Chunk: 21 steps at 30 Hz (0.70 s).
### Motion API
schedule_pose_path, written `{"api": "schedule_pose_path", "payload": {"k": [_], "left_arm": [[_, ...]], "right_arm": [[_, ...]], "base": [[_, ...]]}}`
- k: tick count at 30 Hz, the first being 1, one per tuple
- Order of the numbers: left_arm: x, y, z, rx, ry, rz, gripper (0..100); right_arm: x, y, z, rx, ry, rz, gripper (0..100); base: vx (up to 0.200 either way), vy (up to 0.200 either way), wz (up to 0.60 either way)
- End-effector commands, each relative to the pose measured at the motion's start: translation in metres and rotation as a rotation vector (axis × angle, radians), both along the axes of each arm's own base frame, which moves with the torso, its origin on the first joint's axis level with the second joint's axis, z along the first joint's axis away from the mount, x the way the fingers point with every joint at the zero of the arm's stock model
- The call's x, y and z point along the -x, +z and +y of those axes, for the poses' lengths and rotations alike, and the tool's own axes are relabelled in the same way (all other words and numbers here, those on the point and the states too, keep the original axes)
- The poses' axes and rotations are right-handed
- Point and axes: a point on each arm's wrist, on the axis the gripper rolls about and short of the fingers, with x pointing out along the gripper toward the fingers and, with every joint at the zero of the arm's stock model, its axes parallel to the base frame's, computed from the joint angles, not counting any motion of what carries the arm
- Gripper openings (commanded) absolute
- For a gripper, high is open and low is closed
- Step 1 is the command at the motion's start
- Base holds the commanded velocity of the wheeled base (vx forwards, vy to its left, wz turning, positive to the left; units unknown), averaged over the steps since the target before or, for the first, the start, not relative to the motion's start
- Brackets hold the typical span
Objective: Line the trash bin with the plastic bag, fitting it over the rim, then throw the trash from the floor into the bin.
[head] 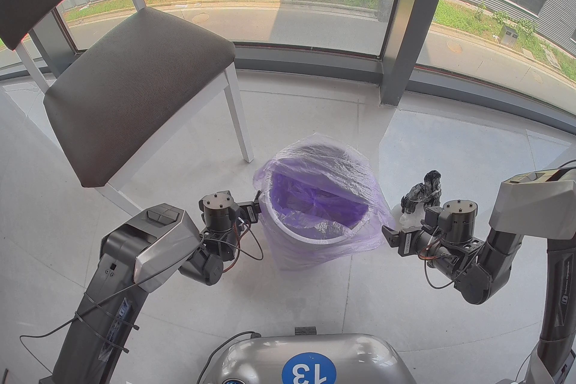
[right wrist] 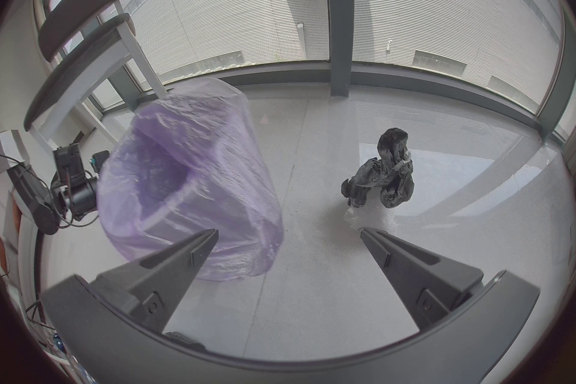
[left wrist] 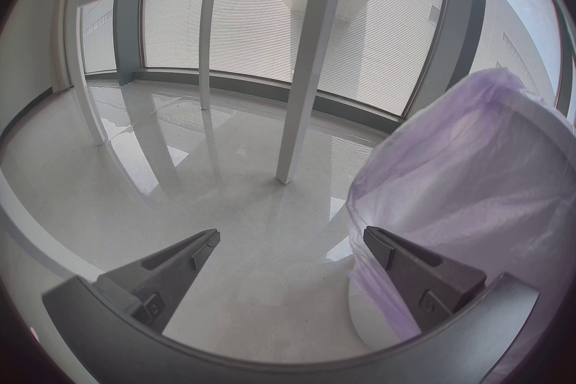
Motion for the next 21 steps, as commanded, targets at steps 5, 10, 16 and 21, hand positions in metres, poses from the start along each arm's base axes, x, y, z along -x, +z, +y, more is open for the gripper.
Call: {"api": "schedule_pose_path", "payload": {"k": [5,10,16,21], "left_arm": [[-0.001,0.003,0.0,0.004,0.001,-0.009,100],[0.0,0.006,0.0,0.005,0.0,-0.013,100],[0.0,0.006,-0.001,0.006,0.0,-0.016,100],[0.001,0.006,-0.001,0.006,-0.002,-0.014,100]], "right_arm": [[-0.022,-0.035,0.0,0.005,-0.026,0.028,100],[-0.034,-0.052,0.009,-0.026,-0.048,0.023,100],[-0.041,-0.06,0.019,-0.038,-0.071,0.011,100],[-0.042,-0.064,0.02,-0.063,-0.08,0.017,100]], "base": [[0.0,0.0,0.0],[0.0,0.0,0.0],[0.0,0.0,0.0],[0.0,0.0,0.0]]}}
